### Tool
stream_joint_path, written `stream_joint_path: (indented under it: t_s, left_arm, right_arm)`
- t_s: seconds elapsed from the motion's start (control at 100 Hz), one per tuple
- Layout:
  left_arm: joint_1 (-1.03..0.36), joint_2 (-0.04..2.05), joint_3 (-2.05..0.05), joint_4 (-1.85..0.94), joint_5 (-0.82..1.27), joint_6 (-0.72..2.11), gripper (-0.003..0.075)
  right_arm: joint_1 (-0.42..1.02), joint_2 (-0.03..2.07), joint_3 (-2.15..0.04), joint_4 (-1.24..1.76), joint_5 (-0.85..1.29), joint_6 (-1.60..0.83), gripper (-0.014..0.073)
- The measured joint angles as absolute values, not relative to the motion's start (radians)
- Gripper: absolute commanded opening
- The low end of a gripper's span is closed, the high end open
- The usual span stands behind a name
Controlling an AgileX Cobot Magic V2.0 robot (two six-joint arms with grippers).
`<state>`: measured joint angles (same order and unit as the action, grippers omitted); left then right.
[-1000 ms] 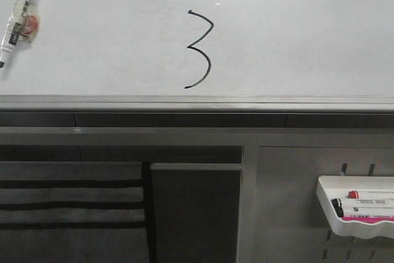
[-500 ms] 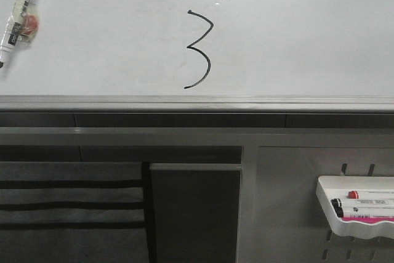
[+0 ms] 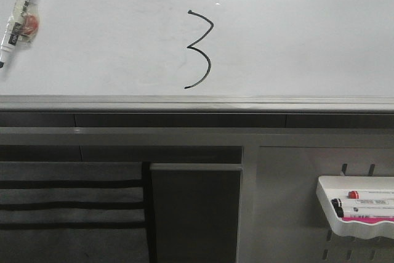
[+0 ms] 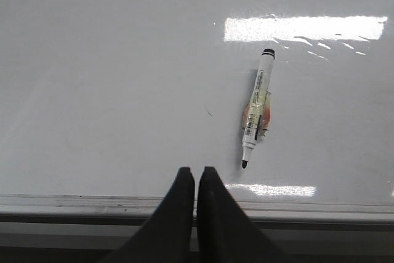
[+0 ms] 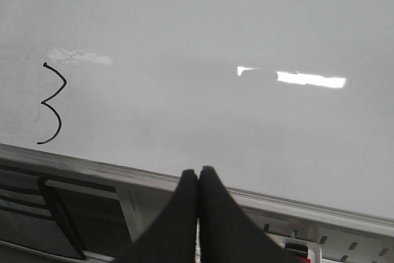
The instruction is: Write number 3 on whiteboard
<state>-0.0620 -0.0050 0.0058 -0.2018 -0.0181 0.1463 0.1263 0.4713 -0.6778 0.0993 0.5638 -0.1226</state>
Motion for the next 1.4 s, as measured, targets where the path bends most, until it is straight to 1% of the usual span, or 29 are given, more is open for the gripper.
stream_joint_path:
  t_s: [0.45, 0.52, 0.64, 0.85, 1.0, 1.4]
  left_arm:
    - [-0.062, -0.005, 0.006, -0.202, -0.017, 0.146, -0.002]
    - [-0.062, -0.005, 0.006, -0.202, -0.017, 0.146, -0.002]
    - [-0.062, -0.005, 0.006, -0.202, -0.017, 0.146, -0.002]
    - [-0.062, -0.005, 0.006, -0.202, -0.017, 0.146, -0.002]
    - [-0.062, -0.005, 0.006, -0.202, -0.017, 0.146, -0.002]
    - [-0.062, -0.005, 0.006, -0.202, -0.016, 0.146, -0.002]
  right_arm:
    - [0.126, 0.469, -0.676, 0.099, 0.564, -0.123, -0.0069]
    - [0.126, 0.447, -0.655, 0.089, 0.536, -0.123, -0.0069]
    - [0.084, 0.347, -0.541, 0.098, 0.436, -0.123, -0.0069]
    - [0.0, 0.123, -0.187, 0.168, 0.176, -0.123, -0.0069]
    - [-0.012, 0.01, 0.001, 0.199, 0.092, -0.123, -0.0069]
    - [-0.012, -0.008, 0.011, 0.207, 0.042, -0.123, -0.0069]
